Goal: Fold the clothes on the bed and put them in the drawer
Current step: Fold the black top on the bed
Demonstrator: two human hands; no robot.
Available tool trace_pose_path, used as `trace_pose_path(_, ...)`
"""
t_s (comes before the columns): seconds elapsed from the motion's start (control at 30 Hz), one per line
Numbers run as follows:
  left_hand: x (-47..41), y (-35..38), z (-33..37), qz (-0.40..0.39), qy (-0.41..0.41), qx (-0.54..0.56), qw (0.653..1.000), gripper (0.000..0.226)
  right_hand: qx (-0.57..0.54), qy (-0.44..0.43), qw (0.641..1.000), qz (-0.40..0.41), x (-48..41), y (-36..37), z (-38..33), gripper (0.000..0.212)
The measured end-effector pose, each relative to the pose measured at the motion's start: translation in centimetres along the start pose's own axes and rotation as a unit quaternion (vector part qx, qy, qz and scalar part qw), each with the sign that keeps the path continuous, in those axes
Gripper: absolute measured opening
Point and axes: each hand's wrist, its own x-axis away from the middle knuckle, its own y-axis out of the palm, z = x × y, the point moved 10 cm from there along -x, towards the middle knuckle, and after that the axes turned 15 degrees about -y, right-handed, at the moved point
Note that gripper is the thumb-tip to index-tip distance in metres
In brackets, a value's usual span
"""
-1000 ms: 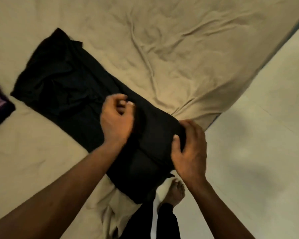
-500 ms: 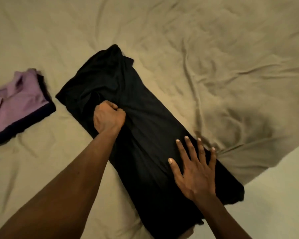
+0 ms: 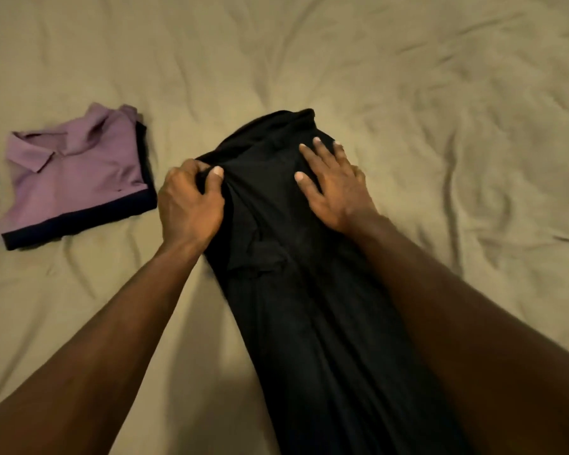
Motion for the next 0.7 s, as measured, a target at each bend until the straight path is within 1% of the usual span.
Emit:
trace_pose_path(0.07,-0.4,-0.8,-2.3,0.004,-0.039,-0.009,0.999,0.028,0.051,0.042,0.993,-0.100,-2.1,1.7,1.2,0.068)
trace_pose_path(0.13,-0.6,0.0,-5.0,-0.045,-0.081,-0.034,0.995,0.032,0.103,0.075,0.980,-0.154,-3.1,2.8,2.5,0.075)
trace_pose_path(0.23,-1.0,1.3,-8.0,-0.165,-0.171,-0.020,0.971,0.041,0.134,0.111,0.971,-0.164,-4.2,3.6,3.5,0.081)
trace_pose_path(0.27,-1.2,1.4,-8.5,-0.197,-0.190,0.002,0.962,0.038,0.139,0.121,0.969,-0.163,-4.4,3.8,3.5,0.081)
trace_pose_path(0.33,-1.4,1.4,-8.4,-0.251,-0.209,0.058,0.943,0.025,0.150,0.141,0.967,-0.149,-4.6,3.6,3.3,0.077)
trace_pose_path(0.4,-1.3,1.1,-7.8,-0.291,-0.220,0.148,0.919,0.018,0.158,0.159,0.964,-0.143,-4.8,3.5,3.2,0.072)
trace_pose_path(0.43,-1.2,1.0,-7.6,-0.298,-0.224,0.193,0.908,0.015,0.156,0.170,0.963,-0.139,-4.9,3.4,3.2,0.069)
trace_pose_path(0.47,-1.1,0.8,-7.4,-0.293,-0.228,0.229,0.900,0.011,0.151,0.182,0.963,-0.126,-5.0,3.2,3.3,0.068)
trace_pose_path(0.5,-1.1,0.5,-7.7,-0.261,-0.226,0.234,0.909,0.010,0.147,0.190,0.965,-0.100,-5.2,2.8,3.1,0.067)
trace_pose_path(0.53,-1.3,-0.3,-8.0,-0.206,-0.202,0.191,0.938,0.016,0.160,0.182,0.968,-0.059,-5.5,2.1,2.3,0.068)
trace_pose_path(0.57,-1.3,-1.5,-7.9,-0.124,-0.158,0.112,0.973,0.026,0.189,0.149,0.971,-0.006,-5.9,1.1,0.9,0.070)
trace_pose_path(0.6,-0.8,-2.8,-7.4,-0.042,-0.107,0.042,0.992,0.035,0.223,0.087,0.970,0.047,-6.3,0.3,-1.0,0.074)
trace_pose_path(0.63,0.1,-3.9,-6.6,0.025,-0.059,0.019,0.998,0.039,0.246,0.007,0.966,0.077,-6.7,0.1,-3.0,0.078)
trace_pose_path(0.67,1.0,-4.4,-6.0,0.053,-0.036,0.034,0.997,0.038,0.259,-0.076,0.960,0.078,-7.2,0.6,-5.0,0.077)
trace_pose_path(0.7,1.7,-4.2,-5.9,0.055,-0.037,0.059,0.996,0.036,0.269,-0.147,0.950,0.056,-7.8,1.5,-6.4,0.069)
